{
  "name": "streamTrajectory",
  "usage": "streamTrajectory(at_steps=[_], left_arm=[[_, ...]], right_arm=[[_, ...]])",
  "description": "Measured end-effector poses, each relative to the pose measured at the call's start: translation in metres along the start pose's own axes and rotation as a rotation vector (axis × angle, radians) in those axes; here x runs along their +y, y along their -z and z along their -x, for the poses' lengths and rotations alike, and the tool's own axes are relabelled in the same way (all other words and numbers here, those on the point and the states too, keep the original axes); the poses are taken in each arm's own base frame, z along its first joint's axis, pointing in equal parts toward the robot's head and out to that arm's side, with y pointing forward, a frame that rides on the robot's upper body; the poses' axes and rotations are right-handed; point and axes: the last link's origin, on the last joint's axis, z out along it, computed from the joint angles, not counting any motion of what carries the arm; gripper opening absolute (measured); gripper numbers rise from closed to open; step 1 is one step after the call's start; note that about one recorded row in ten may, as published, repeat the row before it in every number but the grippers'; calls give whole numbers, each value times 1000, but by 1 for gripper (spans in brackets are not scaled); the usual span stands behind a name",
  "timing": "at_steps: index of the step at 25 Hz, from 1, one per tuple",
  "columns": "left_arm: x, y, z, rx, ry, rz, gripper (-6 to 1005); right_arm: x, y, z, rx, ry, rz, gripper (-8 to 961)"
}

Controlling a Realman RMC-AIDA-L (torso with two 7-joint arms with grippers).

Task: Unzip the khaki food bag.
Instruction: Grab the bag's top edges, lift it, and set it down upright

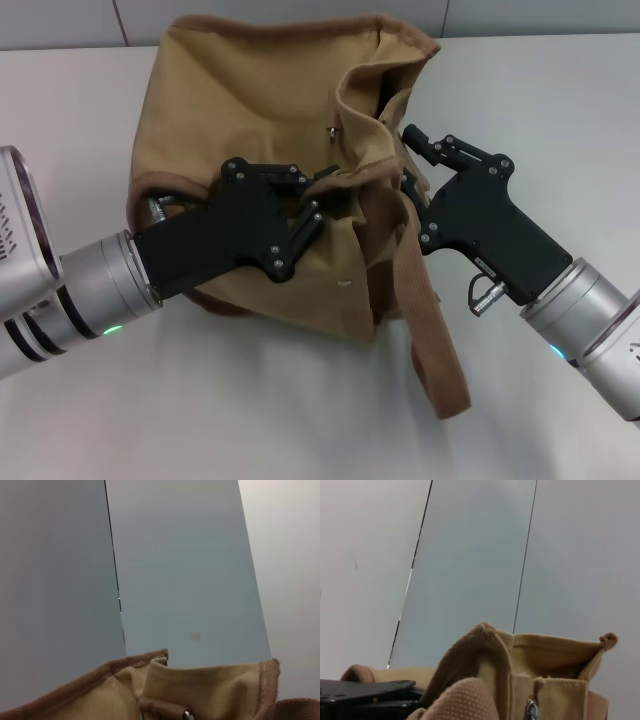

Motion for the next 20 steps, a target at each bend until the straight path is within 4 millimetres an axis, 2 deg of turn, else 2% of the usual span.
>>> streamTrajectory(at_steps=[4,9,14,20], left_arm=[[0,0,0,0,0,0,60],[0,0,0,0,1,0,60],[-1,-1,-1,3,0,3,60],[-1,-1,-2,9,0,1,60]], right_arm=[[0,-1,0,3,2,2,414],[-1,-2,0,4,4,6,168],[-1,-2,-1,6,8,6,17],[-4,0,-2,14,15,-1,26]])
